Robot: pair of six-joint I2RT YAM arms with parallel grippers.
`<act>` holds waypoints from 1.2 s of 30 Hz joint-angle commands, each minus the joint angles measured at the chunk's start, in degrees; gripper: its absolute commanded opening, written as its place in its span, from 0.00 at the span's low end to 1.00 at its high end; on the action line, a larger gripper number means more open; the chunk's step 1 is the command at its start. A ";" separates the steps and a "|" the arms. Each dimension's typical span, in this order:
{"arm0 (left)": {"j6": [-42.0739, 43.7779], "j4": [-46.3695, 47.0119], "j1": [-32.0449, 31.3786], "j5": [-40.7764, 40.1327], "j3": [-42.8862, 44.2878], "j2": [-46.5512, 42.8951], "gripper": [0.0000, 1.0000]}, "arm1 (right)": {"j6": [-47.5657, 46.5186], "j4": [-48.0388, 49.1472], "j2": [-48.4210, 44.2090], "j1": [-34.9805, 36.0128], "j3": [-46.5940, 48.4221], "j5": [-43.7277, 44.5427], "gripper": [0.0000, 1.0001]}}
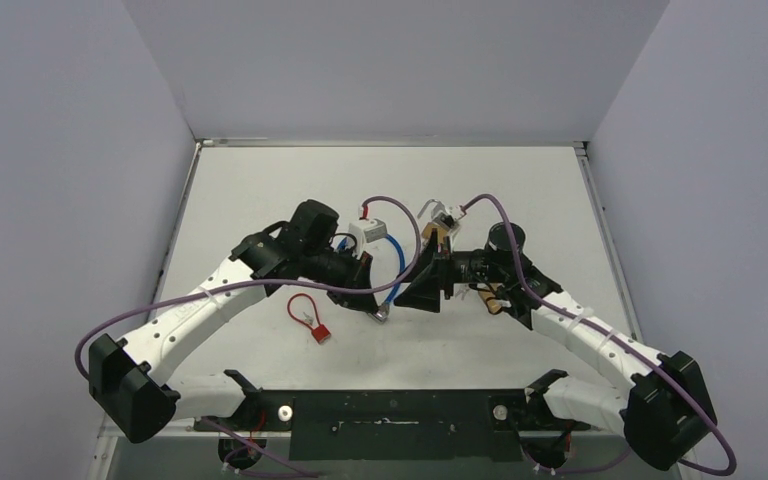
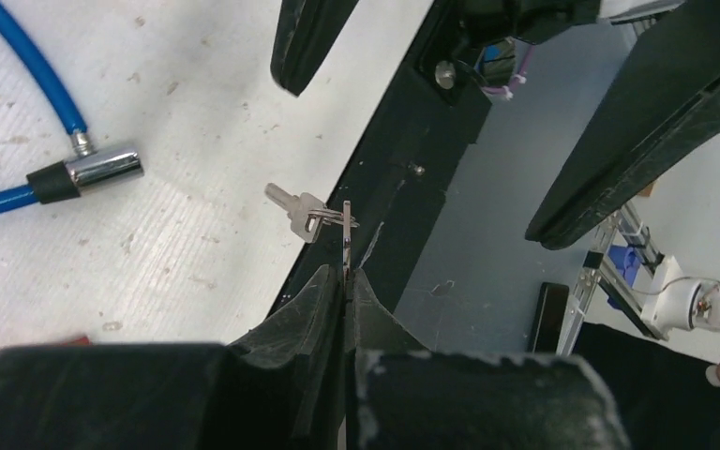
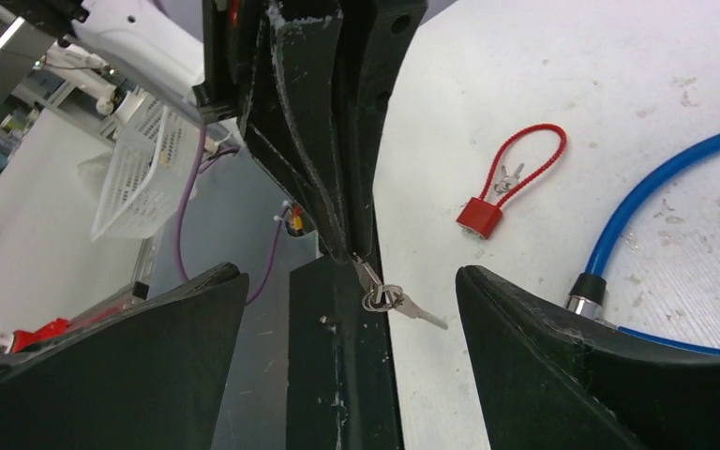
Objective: Unlock with the key
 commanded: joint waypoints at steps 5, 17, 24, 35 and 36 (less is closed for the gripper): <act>5.40 0.75 -0.10 8.62 3.26 -1.23 0.00 | -8.02 -1.29 -4.79 3.99 3.71 -3.58 0.92; 5.17 2.90 -0.07 12.22 3.78 -2.92 0.00 | -17.13 -13.28 -1.40 6.23 7.78 -0.21 0.51; 4.63 3.43 -0.10 11.44 3.98 -3.21 0.00 | -16.51 -12.05 -2.13 6.64 8.16 1.68 0.67; 4.47 4.36 -0.13 11.99 4.47 -3.06 0.00 | -14.97 -11.36 1.42 6.90 10.08 -3.74 0.14; 4.47 4.41 -0.14 11.99 4.51 -3.04 0.00 | -15.03 -11.42 1.55 6.90 10.15 -4.50 0.11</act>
